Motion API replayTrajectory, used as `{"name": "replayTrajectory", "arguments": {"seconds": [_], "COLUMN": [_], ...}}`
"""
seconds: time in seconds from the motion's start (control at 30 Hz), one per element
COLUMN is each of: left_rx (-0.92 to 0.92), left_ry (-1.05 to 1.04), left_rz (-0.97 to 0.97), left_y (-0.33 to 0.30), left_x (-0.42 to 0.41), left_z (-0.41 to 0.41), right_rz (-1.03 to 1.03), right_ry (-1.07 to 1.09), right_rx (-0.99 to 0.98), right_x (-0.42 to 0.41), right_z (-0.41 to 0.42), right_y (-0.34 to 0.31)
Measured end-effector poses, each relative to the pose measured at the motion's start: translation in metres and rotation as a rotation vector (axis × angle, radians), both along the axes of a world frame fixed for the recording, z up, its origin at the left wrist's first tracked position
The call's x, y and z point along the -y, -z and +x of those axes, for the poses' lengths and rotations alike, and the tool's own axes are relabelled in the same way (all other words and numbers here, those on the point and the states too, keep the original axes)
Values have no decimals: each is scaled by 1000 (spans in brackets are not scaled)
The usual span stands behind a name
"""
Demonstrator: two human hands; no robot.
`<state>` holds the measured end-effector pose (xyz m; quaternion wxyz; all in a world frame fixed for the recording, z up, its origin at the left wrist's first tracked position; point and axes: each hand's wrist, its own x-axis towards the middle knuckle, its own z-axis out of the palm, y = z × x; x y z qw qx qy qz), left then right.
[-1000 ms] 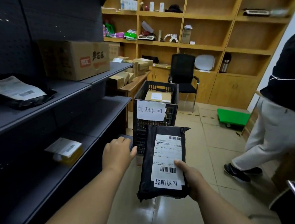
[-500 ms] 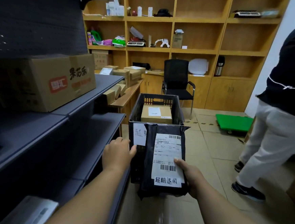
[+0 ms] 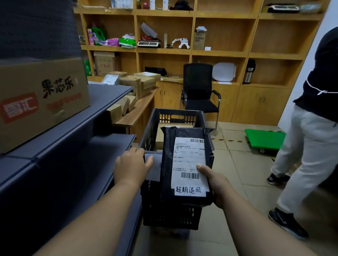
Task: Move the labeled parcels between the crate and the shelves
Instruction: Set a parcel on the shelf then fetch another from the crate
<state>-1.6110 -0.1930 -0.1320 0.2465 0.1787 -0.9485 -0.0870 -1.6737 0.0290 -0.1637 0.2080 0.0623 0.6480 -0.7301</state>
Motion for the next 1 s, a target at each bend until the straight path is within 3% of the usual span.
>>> {"name": "replayTrajectory", "arguments": {"seconds": [0.47, 0.77, 1.0], "left_rx": [-54, 20, 100], "left_ry": [-35, -86, -90], "left_rz": [23, 95, 475], "left_y": [-25, -6, 10], "left_x": [16, 21, 26], "left_z": [-194, -269, -310], "right_rz": [17, 71, 97], "right_ry": [-64, -68, -86], "right_rx": [-32, 1, 57], "right_x": [27, 40, 58], "right_z": [-212, -290, -326], "right_y": [-25, -8, 10]}}
